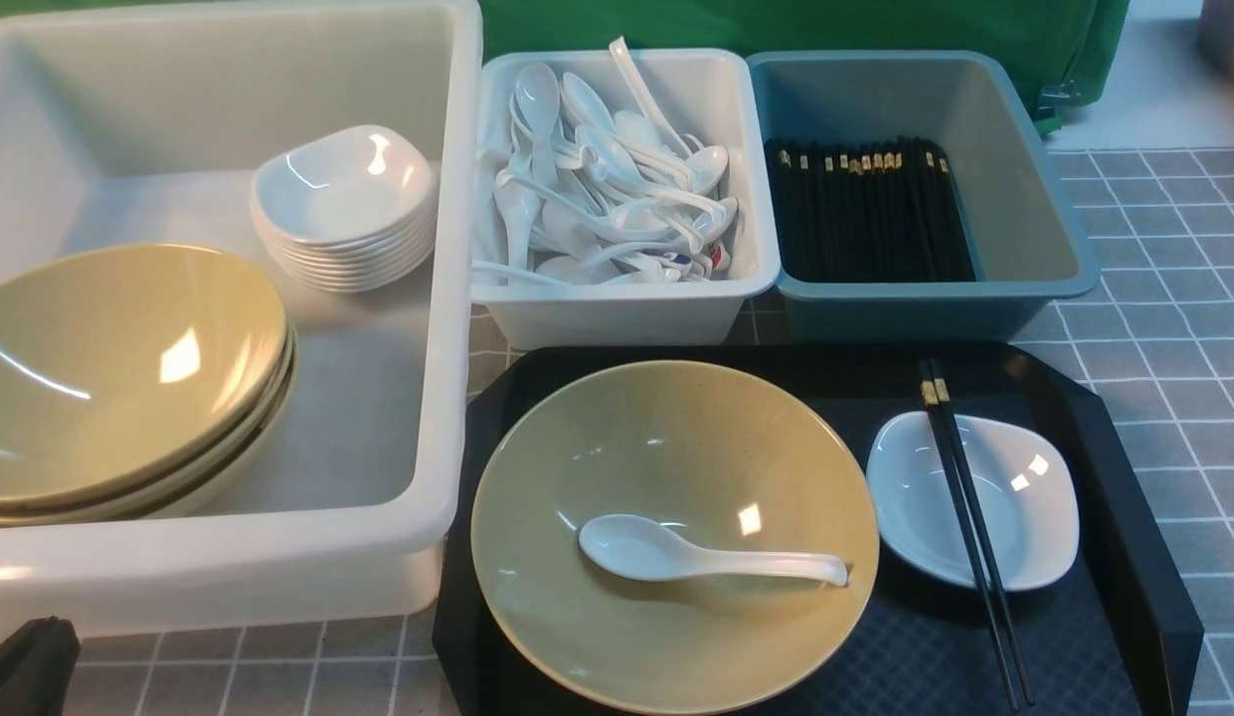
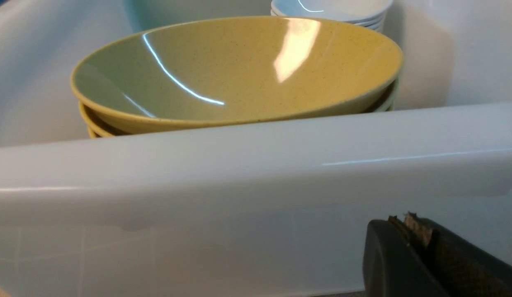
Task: On grey table put chopsticks spoon bowls plates into blue grey white boxes.
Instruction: 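Move the grippers toward the tableware on the black tray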
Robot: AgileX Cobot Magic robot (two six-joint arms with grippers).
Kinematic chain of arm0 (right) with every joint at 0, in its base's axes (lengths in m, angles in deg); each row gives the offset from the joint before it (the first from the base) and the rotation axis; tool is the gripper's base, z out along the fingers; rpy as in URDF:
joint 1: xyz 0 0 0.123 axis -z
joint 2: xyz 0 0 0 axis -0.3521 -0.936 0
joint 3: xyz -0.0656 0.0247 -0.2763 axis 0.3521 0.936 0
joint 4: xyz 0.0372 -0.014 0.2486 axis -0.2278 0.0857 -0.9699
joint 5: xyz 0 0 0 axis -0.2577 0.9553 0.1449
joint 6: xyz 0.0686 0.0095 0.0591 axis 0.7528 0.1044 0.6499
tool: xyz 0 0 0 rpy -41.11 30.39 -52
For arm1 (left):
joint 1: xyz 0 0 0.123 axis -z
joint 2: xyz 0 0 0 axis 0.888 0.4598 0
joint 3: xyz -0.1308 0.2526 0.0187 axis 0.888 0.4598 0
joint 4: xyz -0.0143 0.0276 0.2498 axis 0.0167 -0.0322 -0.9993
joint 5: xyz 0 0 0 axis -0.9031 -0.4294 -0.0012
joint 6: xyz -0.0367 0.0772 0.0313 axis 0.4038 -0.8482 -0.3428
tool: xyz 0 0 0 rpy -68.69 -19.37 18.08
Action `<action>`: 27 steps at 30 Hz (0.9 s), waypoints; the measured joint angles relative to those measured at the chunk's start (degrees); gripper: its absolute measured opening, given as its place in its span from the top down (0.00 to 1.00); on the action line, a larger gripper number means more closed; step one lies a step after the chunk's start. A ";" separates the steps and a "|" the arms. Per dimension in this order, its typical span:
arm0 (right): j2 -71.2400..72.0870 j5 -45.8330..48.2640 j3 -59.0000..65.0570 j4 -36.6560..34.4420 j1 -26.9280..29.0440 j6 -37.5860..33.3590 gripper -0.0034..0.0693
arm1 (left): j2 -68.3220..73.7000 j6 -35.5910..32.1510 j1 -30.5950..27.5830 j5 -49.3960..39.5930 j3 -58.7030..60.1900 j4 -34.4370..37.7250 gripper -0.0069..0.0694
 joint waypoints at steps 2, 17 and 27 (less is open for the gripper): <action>0.00 0.00 0.00 0.00 0.00 0.00 0.63 | -0.07 0.00 0.00 0.00 0.00 0.00 0.92; 0.00 -0.05 0.00 0.00 0.00 0.19 0.63 | -0.13 0.00 0.00 0.00 0.00 -0.13 0.92; 0.00 -0.11 0.00 0.00 0.00 8.94 0.63 | -0.13 4.84 0.00 1.47 0.00 8.75 0.92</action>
